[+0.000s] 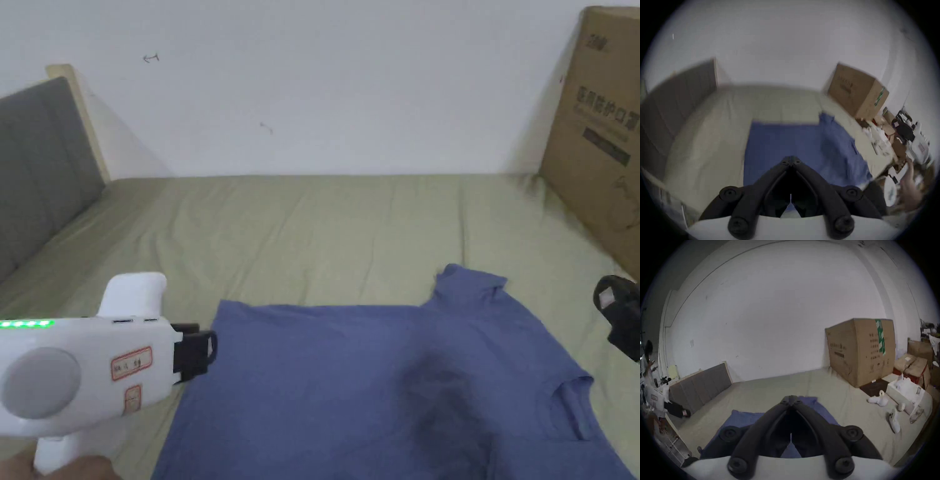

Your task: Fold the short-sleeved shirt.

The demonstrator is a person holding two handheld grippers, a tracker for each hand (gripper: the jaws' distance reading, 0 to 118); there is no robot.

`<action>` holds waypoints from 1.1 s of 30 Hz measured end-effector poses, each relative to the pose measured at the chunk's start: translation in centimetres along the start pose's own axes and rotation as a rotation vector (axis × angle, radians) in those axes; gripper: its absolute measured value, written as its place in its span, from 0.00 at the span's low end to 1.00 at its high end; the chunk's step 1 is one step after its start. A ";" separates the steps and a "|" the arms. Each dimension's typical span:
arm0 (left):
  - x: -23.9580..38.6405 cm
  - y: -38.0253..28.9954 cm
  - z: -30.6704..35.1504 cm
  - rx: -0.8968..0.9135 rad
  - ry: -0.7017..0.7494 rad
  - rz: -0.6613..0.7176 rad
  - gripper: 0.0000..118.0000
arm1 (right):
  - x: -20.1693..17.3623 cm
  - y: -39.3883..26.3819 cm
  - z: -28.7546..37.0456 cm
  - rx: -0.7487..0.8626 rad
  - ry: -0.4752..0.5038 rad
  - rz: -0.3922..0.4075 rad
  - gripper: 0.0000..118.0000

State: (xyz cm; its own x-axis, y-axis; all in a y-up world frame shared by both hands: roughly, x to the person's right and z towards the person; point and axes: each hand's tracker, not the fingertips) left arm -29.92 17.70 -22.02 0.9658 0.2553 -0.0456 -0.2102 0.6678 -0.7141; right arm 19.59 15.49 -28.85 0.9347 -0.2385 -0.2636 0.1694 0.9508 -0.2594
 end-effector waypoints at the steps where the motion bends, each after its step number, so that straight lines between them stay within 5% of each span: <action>1: -1.2 -0.9 -0.6 -0.104 0.024 0.051 0.00 | 0.2 -0.4 0.2 0.009 -0.021 0.020 0.00; 5: -6.0 -5.1 -4.7 -0.331 0.122 0.111 0.00 | 0.4 -1.1 1.3 -0.005 0.015 -0.031 0.00; 6: -7.0 -6.0 -5.6 -0.375 0.142 0.141 0.15 | 0.3 -1.1 1.6 -0.009 0.039 -0.051 0.00; 8: -8.6 -7.7 -7.1 -0.409 0.176 0.166 0.79 | 0.4 -1.3 1.7 -0.027 0.054 -0.060 0.00; 9: -9.0 -8.9 -7.6 -0.430 0.188 0.172 0.90 | 0.4 -1.4 1.6 -0.045 0.052 -0.061 0.00; 14: -9.6 -11.6 -10.8 -0.479 0.250 0.135 0.88 | 0.9 -2.6 1.5 -0.129 0.055 -0.101 0.00; 19: -9.4 -13.4 -11.7 -0.443 0.258 0.100 0.67 | 1.6 -3.2 2.0 -0.161 0.040 -0.129 0.00; 20: -8.9 -13.3 -11.1 -0.438 0.262 0.063 0.57 | 1.8 -3.2 2.2 -0.167 0.038 -0.127 0.00; 23: -8.1 -13.3 -9.6 -0.410 0.236 0.005 0.04 | 3.0 -3.4 3.1 -0.180 0.034 -0.125 0.00; 28: -8.9 -13.0 -7.8 -0.328 0.155 0.176 0.04 | 5.6 -3.5 3.6 -0.259 -0.011 -0.144 0.00; 29: -8.4 -12.9 -7.1 -0.300 0.149 0.191 0.04 | 6.2 -3.5 3.5 -0.293 -0.040 -0.142 0.06; 31: -8.0 -12.6 -5.9 -0.254 0.119 0.231 0.04 | 7.5 -4.1 2.3 -0.459 -0.094 -0.130 0.83; 32: -7.9 -12.5 -5.4 -0.229 0.112 0.251 0.04 | 8.1 -4.9 1.5 -0.582 -0.123 -0.122 1.00; 33: -7.6 -12.2 -4.9 -0.208 0.102 0.266 0.04 | 9.0 -5.5 1.2 -0.627 -0.176 -0.098 1.00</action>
State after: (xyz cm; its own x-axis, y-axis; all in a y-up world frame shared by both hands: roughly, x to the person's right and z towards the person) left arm -33.97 4.16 -16.35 0.8939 0.3226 -0.3111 -0.4309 0.4277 -0.7946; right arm 27.40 8.37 -28.72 0.9704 -0.2314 -0.0697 0.0914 0.6183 -0.7806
